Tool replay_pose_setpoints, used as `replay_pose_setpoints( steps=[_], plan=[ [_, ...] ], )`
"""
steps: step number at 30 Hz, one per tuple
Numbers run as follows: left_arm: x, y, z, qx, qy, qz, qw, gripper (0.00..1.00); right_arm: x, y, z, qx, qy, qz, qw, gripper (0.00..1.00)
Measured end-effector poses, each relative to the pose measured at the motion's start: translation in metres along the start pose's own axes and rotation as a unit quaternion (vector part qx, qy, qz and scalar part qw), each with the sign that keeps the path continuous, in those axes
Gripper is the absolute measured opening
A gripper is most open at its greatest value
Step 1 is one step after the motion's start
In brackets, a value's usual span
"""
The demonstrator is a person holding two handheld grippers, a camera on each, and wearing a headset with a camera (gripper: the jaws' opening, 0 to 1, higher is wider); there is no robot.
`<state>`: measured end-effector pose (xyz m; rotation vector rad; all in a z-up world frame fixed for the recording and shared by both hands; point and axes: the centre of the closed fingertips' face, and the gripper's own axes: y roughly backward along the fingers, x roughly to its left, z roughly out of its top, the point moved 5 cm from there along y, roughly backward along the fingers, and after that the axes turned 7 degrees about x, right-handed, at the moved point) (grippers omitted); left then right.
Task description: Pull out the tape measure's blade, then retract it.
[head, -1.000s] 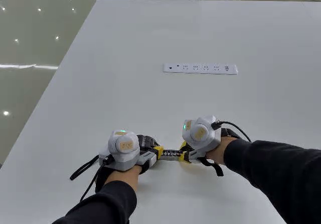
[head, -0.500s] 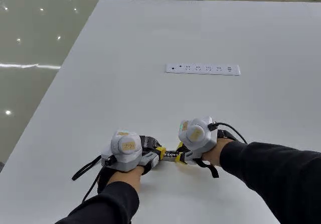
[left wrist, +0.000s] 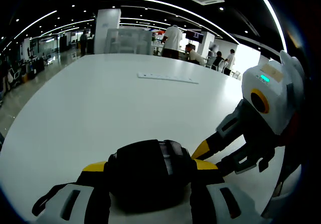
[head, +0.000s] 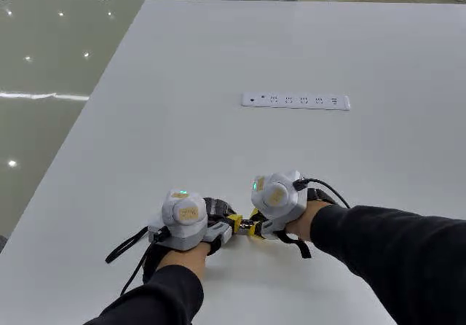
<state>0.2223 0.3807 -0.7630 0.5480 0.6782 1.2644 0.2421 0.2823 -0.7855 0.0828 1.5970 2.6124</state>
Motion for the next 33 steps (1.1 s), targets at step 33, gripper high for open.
replay_pose_setpoints(
  steps=[33],
  plan=[
    [0.001, -0.003, 0.0, 0.014, 0.001, -0.008, 0.9999, 0.61, 0.005, -0.009, 0.013, -0.008, 0.009, -0.001, 0.9999, 0.12]
  ],
)
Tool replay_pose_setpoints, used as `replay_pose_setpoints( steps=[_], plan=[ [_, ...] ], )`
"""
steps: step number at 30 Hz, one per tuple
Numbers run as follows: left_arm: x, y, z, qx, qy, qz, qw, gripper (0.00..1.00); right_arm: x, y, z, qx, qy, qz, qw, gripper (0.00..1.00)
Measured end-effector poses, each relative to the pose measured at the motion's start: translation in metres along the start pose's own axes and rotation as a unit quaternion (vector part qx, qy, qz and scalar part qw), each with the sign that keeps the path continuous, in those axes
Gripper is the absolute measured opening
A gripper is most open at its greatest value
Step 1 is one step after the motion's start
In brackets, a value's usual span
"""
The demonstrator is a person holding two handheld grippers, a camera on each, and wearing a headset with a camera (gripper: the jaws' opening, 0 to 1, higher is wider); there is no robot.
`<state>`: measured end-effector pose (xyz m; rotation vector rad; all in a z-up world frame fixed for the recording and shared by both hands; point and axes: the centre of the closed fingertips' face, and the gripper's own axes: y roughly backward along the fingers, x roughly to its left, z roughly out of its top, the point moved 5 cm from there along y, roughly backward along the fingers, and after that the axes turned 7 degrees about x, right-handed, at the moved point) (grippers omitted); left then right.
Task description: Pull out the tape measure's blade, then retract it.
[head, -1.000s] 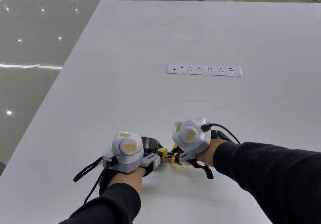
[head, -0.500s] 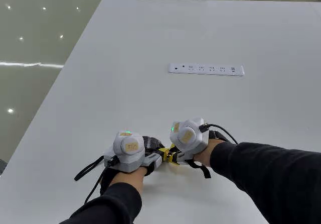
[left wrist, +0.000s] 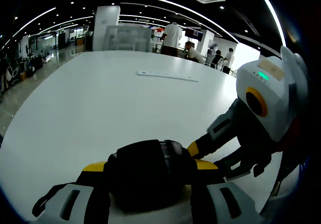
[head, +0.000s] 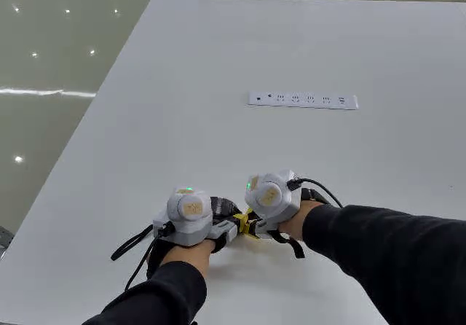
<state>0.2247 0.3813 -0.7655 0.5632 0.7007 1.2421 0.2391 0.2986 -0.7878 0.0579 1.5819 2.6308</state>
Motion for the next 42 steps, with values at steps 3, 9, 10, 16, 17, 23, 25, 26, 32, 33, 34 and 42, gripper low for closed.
replay_pose_setpoints(
  steps=[3, 9, 10, 16, 17, 23, 25, 26, 32, 33, 34, 42],
  plan=[
    [0.0, 0.0004, -0.0004, -0.001, 0.0, 0.001, 1.0, 0.61, 0.0004, 0.0005, -0.0005, 0.001, 0.002, -0.003, 1.0, 0.13],
    [-0.0006, 0.0007, -0.0002, -0.001, 0.0, 0.002, 1.0, 0.61, 0.0, 0.0025, -0.0022, -0.006, 0.001, -0.003, 1.0, 0.12],
    [-0.0004, 0.0006, -0.0002, -0.001, 0.001, 0.002, 1.0, 0.61, 0.0004, 0.0025, -0.0023, -0.004, 0.001, -0.004, 1.0, 0.12],
    [0.0001, 0.0, 0.0, 0.001, 0.002, 0.0, 1.0, 0.61, -0.0005, 0.002, -0.0018, -0.001, -0.005, 0.002, 1.0, 0.12],
    [0.0, -0.0001, 0.0, 0.002, 0.001, 0.0, 1.0, 0.61, -0.0002, 0.0017, -0.0014, 0.0, -0.005, 0.001, 1.0, 0.12],
    [0.0001, 0.0002, -0.0001, 0.003, 0.003, -0.001, 1.0, 0.61, -0.0003, 0.0019, -0.0011, 0.0, -0.01, 0.0, 0.9999, 0.12],
    [0.0, 0.0001, -0.0002, 0.003, 0.003, -0.001, 1.0, 0.61, -0.0003, 0.0019, -0.0011, 0.0, -0.01, 0.0, 0.9999, 0.12],
    [0.0, 0.0001, -0.0002, 0.003, 0.003, -0.001, 1.0, 0.61, -0.0003, 0.0018, -0.0011, 0.0, -0.01, 0.0, 0.9999, 0.12],
    [-0.0007, 0.0003, 0.0001, 0.005, 0.002, 0.001, 1.0, 0.62, -0.0001, 0.002, -0.0016, -0.003, -0.017, -0.004, 0.9998, 0.12],
    [-0.001, 0.0001, 0.0004, 0.006, 0.001, 0.002, 1.0, 0.62, 0.0001, 0.0021, -0.0017, -0.003, -0.018, -0.005, 0.9998, 0.12],
    [-0.0015, 0.0006, 0.0007, 0.008, 0.0, 0.004, 1.0, 0.62, 0.0001, 0.0022, -0.0015, -0.003, -0.019, -0.007, 0.9998, 0.12],
    [0.0003, 0.0017, 0.0008, 0.005, -0.01, -0.01, 0.9999, 0.63, 0.0024, 0.0036, -0.0015, -0.008, -0.018, -0.028, 0.9994, 0.13]
  ],
)
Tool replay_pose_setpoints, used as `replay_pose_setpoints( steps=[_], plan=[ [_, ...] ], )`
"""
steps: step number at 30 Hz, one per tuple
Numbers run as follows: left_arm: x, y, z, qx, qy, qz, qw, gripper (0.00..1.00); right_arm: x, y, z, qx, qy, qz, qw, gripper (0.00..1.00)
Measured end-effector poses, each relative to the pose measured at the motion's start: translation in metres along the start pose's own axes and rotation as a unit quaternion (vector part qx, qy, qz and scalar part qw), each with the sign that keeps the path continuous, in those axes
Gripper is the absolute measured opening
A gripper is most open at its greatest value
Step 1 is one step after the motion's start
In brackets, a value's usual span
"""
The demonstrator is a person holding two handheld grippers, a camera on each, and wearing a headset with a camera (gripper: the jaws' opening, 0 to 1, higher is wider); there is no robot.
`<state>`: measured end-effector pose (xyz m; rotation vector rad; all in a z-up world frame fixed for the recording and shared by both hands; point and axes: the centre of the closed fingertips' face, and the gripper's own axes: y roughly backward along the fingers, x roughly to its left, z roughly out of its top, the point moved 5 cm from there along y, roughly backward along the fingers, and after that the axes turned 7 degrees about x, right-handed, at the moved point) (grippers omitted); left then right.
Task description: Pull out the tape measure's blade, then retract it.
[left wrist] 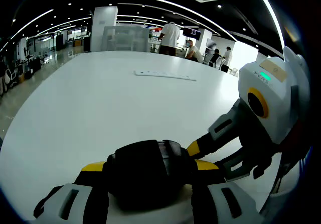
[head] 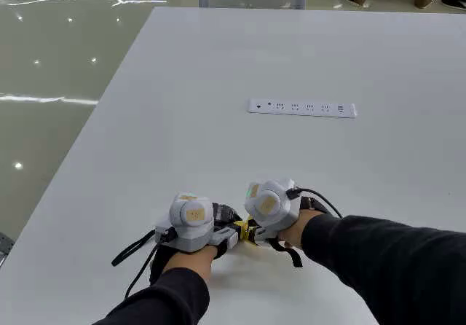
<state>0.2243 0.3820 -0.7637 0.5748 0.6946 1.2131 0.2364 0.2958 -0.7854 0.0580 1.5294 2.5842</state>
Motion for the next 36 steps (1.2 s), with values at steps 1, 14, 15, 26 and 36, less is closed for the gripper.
replay_pose_setpoints(
  steps=[1, 14, 15, 26, 36],
  plan=[
    [0.0, 0.0, 0.001, 0.003, -0.002, -0.006, 1.0, 0.63, 0.0, 0.0, -0.001, -0.002, -0.003, -0.002, 1.0, 0.13],
    [0.023, 0.022, 0.013, -0.058, 0.012, -0.06, 0.9964, 1.0, -0.002, 0.028, -0.017, -0.039, -0.046, -0.031, 0.9977, 0.38],
    [0.026, 0.025, 0.013, -0.06, 0.0, -0.059, 0.9964, 1.0, -0.002, 0.03, -0.02, -0.038, -0.053, -0.035, 0.9973, 0.39],
    [0.055, 0.061, 0.023, -0.077, -0.065, -0.096, 0.9903, 1.0, -0.008, 0.072, -0.036, -0.072, -0.117, -0.078, 0.9875, 0.61],
    [0.069, 0.088, 0.0, -0.047, -0.138, -0.118, 0.9822, 1.0, -0.003, 0.127, -0.077, -0.113, -0.144, -0.119, 0.9759, 0.71]
  ],
)
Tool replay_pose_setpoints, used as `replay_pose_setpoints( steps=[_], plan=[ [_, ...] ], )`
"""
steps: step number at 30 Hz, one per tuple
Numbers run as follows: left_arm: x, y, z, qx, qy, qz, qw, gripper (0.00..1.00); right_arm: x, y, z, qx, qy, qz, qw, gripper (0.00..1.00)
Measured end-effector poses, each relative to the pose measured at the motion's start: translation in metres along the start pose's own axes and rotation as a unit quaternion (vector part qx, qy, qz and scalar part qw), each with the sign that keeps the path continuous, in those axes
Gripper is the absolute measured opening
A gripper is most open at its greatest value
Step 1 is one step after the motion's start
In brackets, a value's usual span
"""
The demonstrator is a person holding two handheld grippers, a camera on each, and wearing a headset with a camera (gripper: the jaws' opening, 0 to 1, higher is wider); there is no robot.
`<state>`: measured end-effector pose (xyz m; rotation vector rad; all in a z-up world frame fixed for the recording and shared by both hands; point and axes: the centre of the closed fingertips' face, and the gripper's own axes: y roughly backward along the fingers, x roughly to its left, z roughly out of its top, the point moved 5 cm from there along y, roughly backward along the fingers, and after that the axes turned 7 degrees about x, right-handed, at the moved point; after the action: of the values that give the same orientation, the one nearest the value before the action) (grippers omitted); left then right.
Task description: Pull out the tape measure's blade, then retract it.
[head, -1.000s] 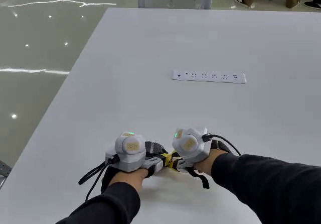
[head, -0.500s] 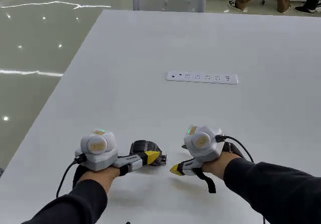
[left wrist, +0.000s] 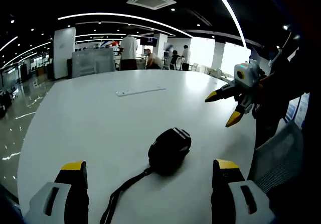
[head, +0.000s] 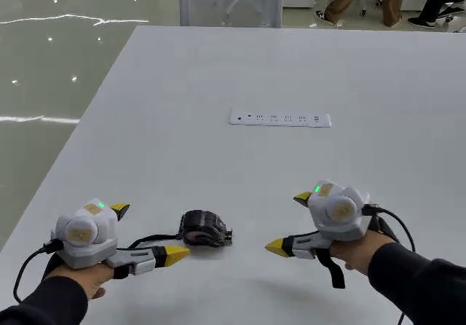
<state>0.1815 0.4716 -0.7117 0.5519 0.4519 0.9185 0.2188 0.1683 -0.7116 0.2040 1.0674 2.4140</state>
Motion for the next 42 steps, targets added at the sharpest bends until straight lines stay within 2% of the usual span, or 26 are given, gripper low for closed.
replay_pose_setpoints(
  steps=[4, 6, 8, 10, 11, 12, 14, 15, 16, 19, 21, 25, 27, 29, 31, 36, 37, 38, 40, 42],
  plan=[
    [0.01, 0.013, -0.01, 0.001, 0.023, 0.006, 0.9997, 1.0, -0.002, 0.022, -0.029, -0.005, -0.034, -0.009, 0.9994, 0.79],
    [0.015, 0.019, -0.014, -0.008, 0.035, 0.002, 0.9994, 1.0, -0.004, 0.035, -0.04, -0.01, -0.047, -0.024, 0.9985, 0.81],
    [0.022, 0.026, -0.017, -0.009, 0.036, 0.01, 0.9992, 1.0, -0.005, 0.048, -0.048, -0.019, -0.067, -0.037, 0.9969, 0.82],
    [0.023, 0.033, -0.016, -0.01, 0.035, 0.012, 0.9993, 1.0, -0.005, 0.06, -0.054, -0.024, -0.069, -0.047, 0.9962, 0.81],
    [0.021, 0.038, -0.012, -0.025, 0.025, 0.007, 0.9993, 1.0, -0.005, 0.068, -0.057, -0.031, -0.069, -0.052, 0.9958, 0.8],
    [0.019, 0.043, -0.009, -0.028, 0.018, 0.007, 0.9994, 1.0, -0.006, 0.073, -0.06, -0.032, -0.07, -0.055, 0.9955, 0.8],
    [0.018, 0.053, -0.004, -0.049, 0.002, 0.011, 0.9987, 1.0, -0.008, 0.084, -0.068, -0.034, -0.076, -0.064, 0.9945, 0.81],
    [0.019, 0.056, -0.001, -0.066, -0.002, 0.012, 0.9977, 1.0, -0.009, 0.089, -0.072, -0.032, -0.078, -0.065, 0.9943, 0.81],
    [0.018, 0.059, 0.0, -0.083, -0.006, 0.003, 0.9965, 1.0, -0.009, 0.094, -0.078, -0.028, -0.083, -0.069, 0.9938, 0.81],
    [0.021, 0.062, -0.014, -0.049, 0.006, -0.002, 0.9988, 1.0, -0.008, 0.103, -0.092, -0.014, -0.083, -0.074, 0.9938, 0.89],
    [0.02, 0.065, -0.021, -0.026, -0.011, 0.003, 0.9996, 1.0, -0.007, 0.108, -0.1, -0.008, -0.085, -0.075, 0.9935, 0.93],
    [0.013, 0.07, -0.023, -0.03, -0.023, -0.006, 0.9993, 1.0, -0.004, 0.119, -0.113, -0.001, -0.088, -0.081, 0.9928, 1.0],
    [0.011, 0.073, -0.024, -0.032, -0.012, -0.013, 0.9993, 1.0, -0.001, 0.126, -0.118, -0.005, -0.095, -0.088, 0.9916, 1.0],
    [0.012, 0.075, -0.027, -0.025, -0.005, -0.008, 0.9996, 1.0, 0.002, 0.132, -0.122, -0.007, -0.101, -0.093, 0.9906, 1.0],
    [0.015, 0.076, -0.032, -0.013, -0.012, 0.003, 0.9998, 1.0, 0.003, 0.138, -0.126, -0.011, -0.107, -0.099, 0.9893, 1.0],
    [0.02, 0.082, -0.036, -0.017, -0.011, 0.013, 0.9997, 1.0, 0.009, 0.143, -0.137, -0.006, -0.116, -0.103, 0.9879, 1.0],
    [0.02, 0.083, -0.037, -0.016, -0.01, 0.014, 0.9997, 1.0, 0.009, 0.144, -0.138, -0.007, -0.112, -0.103, 0.9883, 1.0],
    [0.021, 0.084, -0.038, -0.018, -0.012, 0.014, 0.9997, 1.0, 0.008, 0.145, -0.137, -0.019, -0.093, -0.112, 0.9892, 1.0],
    [0.021, 0.085, -0.037, -0.025, -0.018, 0.014, 0.9994, 1.0, 0.009, 0.147, -0.141, -0.017, -0.101, -0.112, 0.9884, 1.0],
    [0.021, 0.085, -0.039, -0.017, -0.023, 0.014, 0.9995, 1.0, 0.008, 0.149, -0.143, -0.017, -0.104, -0.114, 0.9879, 1.0]
  ],
)
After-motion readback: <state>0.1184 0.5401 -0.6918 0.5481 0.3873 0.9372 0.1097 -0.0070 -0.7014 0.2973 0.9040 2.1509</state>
